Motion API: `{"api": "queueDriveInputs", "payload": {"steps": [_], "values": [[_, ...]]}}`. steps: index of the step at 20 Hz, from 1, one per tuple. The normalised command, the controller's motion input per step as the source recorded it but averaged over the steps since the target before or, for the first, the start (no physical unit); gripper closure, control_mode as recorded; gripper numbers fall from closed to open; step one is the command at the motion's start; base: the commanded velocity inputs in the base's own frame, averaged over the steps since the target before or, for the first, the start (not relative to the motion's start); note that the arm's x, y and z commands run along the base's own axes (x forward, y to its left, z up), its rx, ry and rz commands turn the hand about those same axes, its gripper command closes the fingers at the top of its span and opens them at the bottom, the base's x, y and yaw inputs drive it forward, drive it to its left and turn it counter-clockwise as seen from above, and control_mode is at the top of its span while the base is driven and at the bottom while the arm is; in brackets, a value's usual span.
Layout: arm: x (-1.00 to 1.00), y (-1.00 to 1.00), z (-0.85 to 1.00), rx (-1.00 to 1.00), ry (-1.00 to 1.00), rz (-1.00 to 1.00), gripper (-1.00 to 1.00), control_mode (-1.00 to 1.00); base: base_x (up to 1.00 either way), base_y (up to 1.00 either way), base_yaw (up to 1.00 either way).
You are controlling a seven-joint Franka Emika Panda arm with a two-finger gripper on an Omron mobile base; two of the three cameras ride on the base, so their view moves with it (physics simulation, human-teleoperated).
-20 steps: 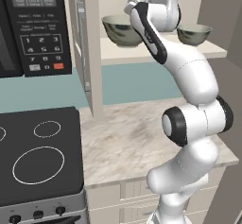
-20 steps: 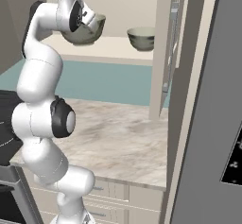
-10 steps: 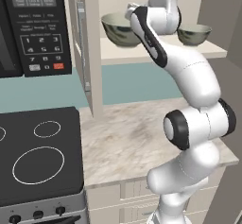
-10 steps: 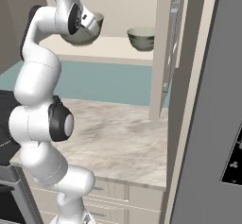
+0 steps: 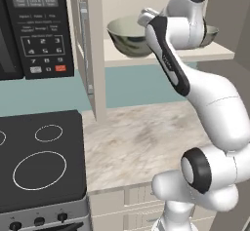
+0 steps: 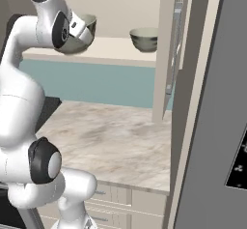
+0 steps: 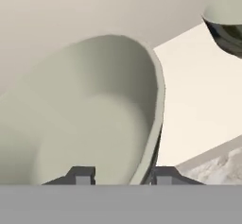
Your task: Take the smaller bowl and place it next to the appetizer plate on the dining counter , and place the larger bowl next to the plate with cooked food.
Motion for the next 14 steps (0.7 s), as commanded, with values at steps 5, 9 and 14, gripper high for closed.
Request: {"api": "queueDriveInputs", "payload": {"steps": [5,9,14], "values": [[-1.0,-0.37,-0.14,0.02,-0.13,0.0,1.0,-1.0,0.0,0.0,0.0],[-1.0,-0.31,0.0,0.0,0.02,0.0,1.0,-1.0,0.0,0.0,0.0],[-1.0,-0.05,0.0,0.0,0.05,0.0,1.0,-1.0,0.0,0.0,0.0]]}}
